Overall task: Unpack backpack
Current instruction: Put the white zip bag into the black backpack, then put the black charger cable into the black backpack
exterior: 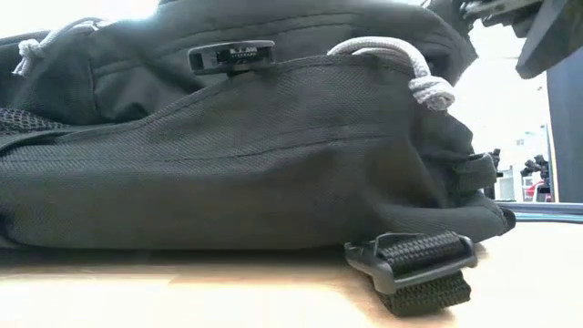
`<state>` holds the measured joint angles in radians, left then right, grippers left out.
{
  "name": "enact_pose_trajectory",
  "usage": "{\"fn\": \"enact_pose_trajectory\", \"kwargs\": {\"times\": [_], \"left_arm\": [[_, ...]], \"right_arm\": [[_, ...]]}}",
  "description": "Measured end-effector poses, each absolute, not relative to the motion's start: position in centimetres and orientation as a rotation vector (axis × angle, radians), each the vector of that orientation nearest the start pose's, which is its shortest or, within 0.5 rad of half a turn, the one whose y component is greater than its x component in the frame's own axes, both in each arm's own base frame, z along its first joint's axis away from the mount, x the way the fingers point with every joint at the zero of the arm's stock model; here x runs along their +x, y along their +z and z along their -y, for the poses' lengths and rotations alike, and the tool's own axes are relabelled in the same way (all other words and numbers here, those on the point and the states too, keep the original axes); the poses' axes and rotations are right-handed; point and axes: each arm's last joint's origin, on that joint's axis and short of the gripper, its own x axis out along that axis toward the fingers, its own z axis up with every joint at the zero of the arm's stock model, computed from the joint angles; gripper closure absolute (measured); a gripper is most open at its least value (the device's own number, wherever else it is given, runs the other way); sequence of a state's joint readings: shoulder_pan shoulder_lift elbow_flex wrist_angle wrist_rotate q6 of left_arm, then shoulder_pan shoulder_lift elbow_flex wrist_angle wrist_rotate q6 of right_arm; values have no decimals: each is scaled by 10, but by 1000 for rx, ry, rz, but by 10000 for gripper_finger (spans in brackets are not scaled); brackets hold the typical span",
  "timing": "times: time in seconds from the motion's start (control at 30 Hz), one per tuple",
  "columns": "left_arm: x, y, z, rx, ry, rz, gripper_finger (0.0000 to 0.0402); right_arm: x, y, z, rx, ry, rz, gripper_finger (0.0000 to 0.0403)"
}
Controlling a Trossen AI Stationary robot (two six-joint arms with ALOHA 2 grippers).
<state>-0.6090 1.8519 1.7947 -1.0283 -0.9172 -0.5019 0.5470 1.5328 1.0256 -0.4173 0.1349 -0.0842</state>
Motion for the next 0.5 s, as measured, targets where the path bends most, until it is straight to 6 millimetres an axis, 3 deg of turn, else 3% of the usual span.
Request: {"fn": "enact_pose_trajectory", "kwargs": {"times": [0.33,0.5], "left_arm": [[326,327,200,271,445,-683,401],[326,327,200,270,443,-685,401]], "right_arm": [[273,219,-156,-505,314,-835,134],[286,199,-146,-540,298,-896,138]]}}
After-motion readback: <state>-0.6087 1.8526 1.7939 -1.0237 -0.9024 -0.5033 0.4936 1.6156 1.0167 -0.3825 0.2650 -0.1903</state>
